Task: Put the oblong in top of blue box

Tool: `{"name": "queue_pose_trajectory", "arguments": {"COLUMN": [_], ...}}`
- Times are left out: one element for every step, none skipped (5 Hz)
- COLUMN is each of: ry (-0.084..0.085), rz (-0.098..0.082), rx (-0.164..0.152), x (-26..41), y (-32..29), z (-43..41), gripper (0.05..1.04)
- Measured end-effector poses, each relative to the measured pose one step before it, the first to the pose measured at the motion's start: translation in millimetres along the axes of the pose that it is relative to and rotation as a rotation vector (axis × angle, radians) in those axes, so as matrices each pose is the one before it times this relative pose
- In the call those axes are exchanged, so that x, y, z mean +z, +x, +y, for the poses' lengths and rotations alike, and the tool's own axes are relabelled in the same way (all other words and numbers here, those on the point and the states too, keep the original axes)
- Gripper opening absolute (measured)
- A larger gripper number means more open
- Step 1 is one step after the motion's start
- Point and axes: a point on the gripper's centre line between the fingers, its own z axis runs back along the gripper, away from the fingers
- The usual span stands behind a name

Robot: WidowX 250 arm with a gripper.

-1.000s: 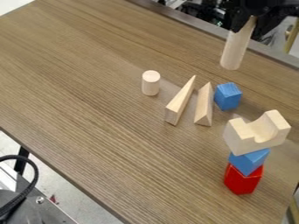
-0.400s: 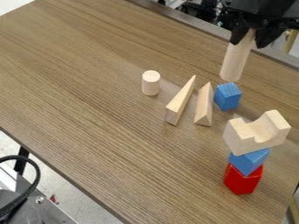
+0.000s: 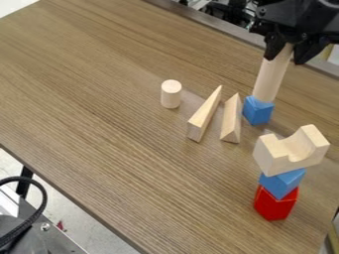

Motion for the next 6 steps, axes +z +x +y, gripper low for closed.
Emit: {"name": "queue_pose_trajectory", "arguments": {"ry": [-0.0031,-0.0054,0.0046,0.0050,-0.0055,0.0016], "rz": [-0.0040,-0.0086,-0.0014,-0.0068,-0.0175,-0.0061], "rx": [-0.0072,-0.0230,-0.0026,0.0019,-0.0035,-0.0058], "x": [-1.68,-5.28,-2.66,-2.57,-0.92,0.16], "y": [-0.81,-3.88,-2.30,-1.08,0.46,0.07], "z": [0.13,1.05,1.86,1.52,-0.40,-0.16], "gripper": [0.474,0.474,0.474,0.474,0.474,0.474]}}
